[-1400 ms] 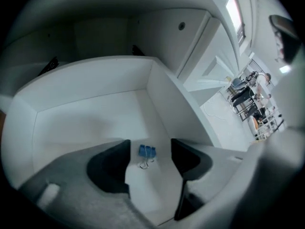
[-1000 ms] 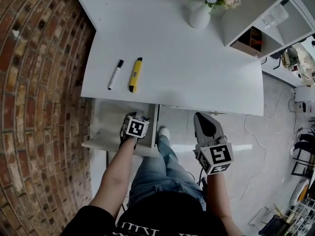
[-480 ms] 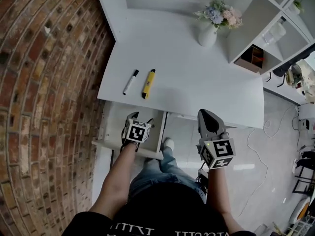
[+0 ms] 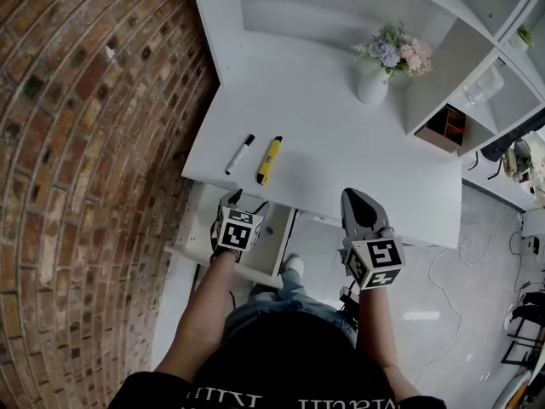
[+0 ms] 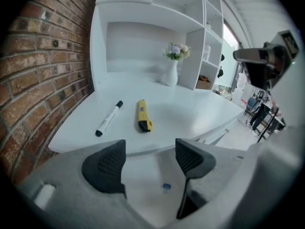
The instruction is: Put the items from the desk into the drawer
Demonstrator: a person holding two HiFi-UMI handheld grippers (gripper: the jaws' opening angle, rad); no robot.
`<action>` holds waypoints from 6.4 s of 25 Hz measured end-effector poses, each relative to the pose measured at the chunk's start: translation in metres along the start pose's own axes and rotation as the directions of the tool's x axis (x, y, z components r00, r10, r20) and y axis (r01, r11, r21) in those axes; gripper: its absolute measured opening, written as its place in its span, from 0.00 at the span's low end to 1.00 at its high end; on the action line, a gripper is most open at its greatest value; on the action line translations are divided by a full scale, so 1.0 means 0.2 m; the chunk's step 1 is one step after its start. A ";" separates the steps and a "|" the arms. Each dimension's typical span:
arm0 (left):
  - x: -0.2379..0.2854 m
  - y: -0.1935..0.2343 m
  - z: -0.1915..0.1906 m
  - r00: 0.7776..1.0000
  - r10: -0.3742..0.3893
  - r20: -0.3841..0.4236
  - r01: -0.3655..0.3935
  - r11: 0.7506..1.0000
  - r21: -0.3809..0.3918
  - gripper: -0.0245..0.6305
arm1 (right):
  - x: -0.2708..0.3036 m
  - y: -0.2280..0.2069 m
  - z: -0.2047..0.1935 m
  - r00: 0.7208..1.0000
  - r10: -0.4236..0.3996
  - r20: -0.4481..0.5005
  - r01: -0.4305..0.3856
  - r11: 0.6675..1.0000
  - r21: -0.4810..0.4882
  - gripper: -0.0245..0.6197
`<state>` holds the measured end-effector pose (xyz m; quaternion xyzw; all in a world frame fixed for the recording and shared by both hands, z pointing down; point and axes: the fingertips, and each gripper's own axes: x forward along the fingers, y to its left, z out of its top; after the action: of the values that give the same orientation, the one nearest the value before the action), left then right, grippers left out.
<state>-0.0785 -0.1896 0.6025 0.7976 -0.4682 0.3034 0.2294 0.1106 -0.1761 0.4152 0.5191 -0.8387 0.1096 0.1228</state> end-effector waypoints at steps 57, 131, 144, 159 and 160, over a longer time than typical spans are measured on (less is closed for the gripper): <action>0.23 0.08 0.05 0.981 0.029 -0.194 -0.027 1.000 0.013 0.22 | -0.09 0.02 -0.24 0.994 0.010 -0.110 -0.007 0.999 0.033 0.04; 0.20 0.12 -0.62 0.943 -0.074 -0.324 0.015 0.983 -0.181 0.51 | -0.11 0.18 -0.35 0.985 -0.029 -0.173 0.035 0.999 0.031 0.04; -0.07 0.20 -0.31 0.990 -0.017 -0.137 -0.001 0.992 -0.130 0.51 | -0.04 0.19 -0.09 0.999 0.010 -0.044 -0.009 1.000 0.004 0.04; -0.22 0.33 0.10 0.989 -0.004 0.149 0.023 0.992 -0.126 0.51 | 0.10 0.22 -0.07 0.996 0.058 -0.066 -0.058 0.998 0.004 0.04; -0.22 0.34 0.14 0.983 -0.010 0.182 0.030 0.994 -0.109 0.51 | 0.11 0.22 -0.08 0.995 0.061 -0.073 -0.061 0.998 0.007 0.04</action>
<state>-0.1476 -0.2126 0.5569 0.8125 -0.4954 0.2007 0.2329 0.0627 -0.1700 0.4352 0.4893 -0.8488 0.1343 0.1487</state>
